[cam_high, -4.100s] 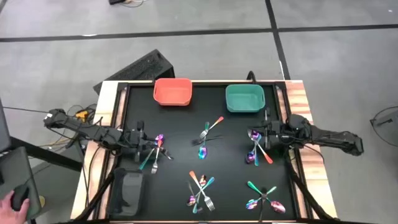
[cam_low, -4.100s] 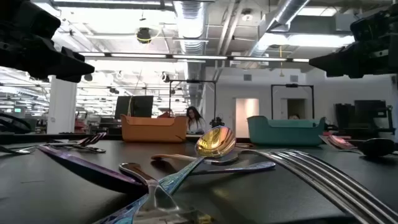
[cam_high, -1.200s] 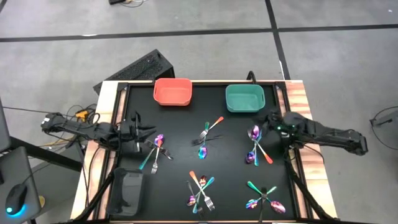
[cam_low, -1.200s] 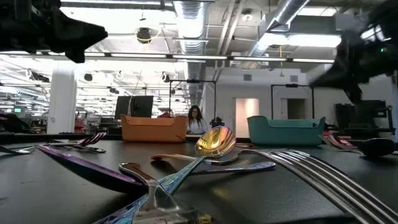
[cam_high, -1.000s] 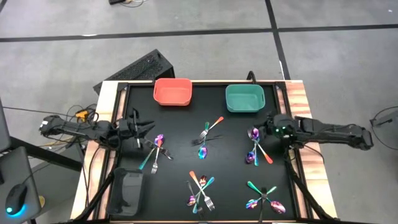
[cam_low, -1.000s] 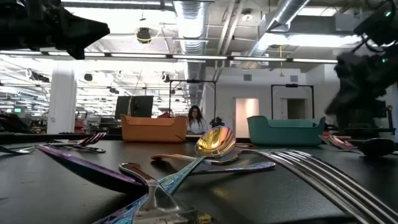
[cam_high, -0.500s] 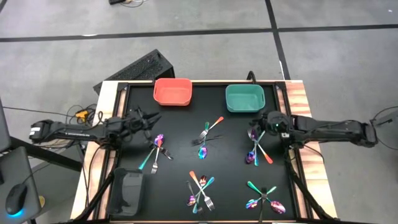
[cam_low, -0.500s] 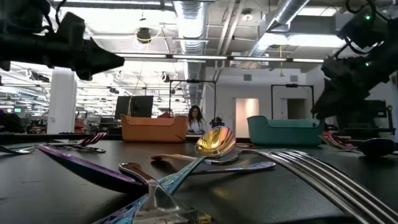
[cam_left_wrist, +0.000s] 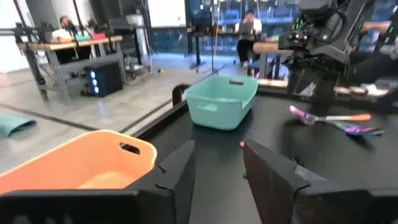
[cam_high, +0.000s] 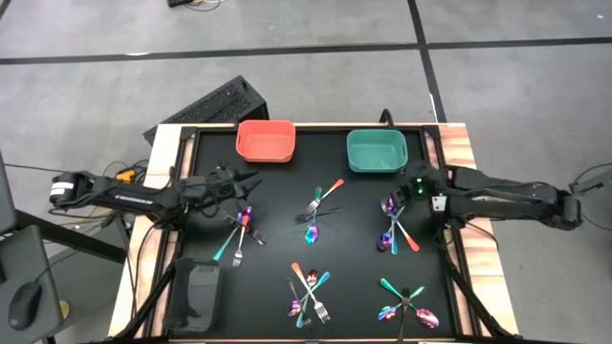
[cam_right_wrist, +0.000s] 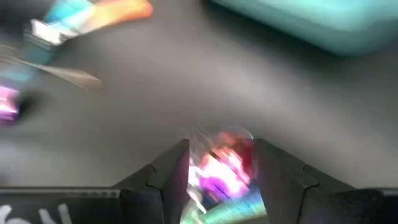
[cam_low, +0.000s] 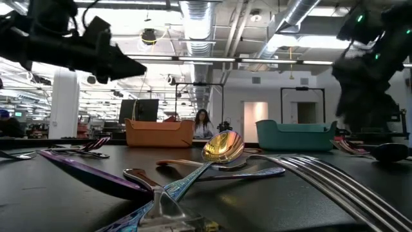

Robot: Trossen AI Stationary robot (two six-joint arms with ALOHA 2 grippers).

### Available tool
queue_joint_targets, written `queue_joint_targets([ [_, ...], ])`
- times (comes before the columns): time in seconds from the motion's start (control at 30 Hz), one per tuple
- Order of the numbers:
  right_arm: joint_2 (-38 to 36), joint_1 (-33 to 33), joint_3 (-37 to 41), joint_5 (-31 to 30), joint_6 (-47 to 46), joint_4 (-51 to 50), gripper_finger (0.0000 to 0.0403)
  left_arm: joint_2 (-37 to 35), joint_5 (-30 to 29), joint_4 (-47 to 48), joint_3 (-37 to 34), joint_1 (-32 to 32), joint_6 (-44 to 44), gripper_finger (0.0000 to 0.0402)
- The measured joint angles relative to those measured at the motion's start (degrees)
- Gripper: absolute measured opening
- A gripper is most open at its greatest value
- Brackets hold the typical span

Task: Sort silverware by color (type)
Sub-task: Put the blue spoon into the blue bin

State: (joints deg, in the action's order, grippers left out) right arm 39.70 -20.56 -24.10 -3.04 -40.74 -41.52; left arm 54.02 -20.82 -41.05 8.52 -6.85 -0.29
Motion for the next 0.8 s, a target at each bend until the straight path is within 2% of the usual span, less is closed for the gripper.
queue_joint_targets([
  [0.17, 4.01, -1.4, 1.04, 0.21, -1.1, -0.45, 0.0193, 7.43, -0.47, -0.07, 3.1, 0.0, -0.89, 0.0166],
  [0.33, 6.5, -0.86, 1.07, 0.13, -0.8, 0.89, 0.0193, 12.65, -0.58, -0.05, 5.1, 0.0, -0.34, 0.0171],
  [0.53, 10.27, -0.9, 1.12, -1.46, 0.22, 2.4, 0.0193, 15.31, -1.52, -0.09, 5.43, 0.0, 0.22, 0.0171],
  [0.8, 16.11, -0.85, 1.12, -1.43, 1.68, 5.35, 0.0182, 15.46, -2.03, 0.17, 5.43, 0.0, 0.24, 0.0171],
])
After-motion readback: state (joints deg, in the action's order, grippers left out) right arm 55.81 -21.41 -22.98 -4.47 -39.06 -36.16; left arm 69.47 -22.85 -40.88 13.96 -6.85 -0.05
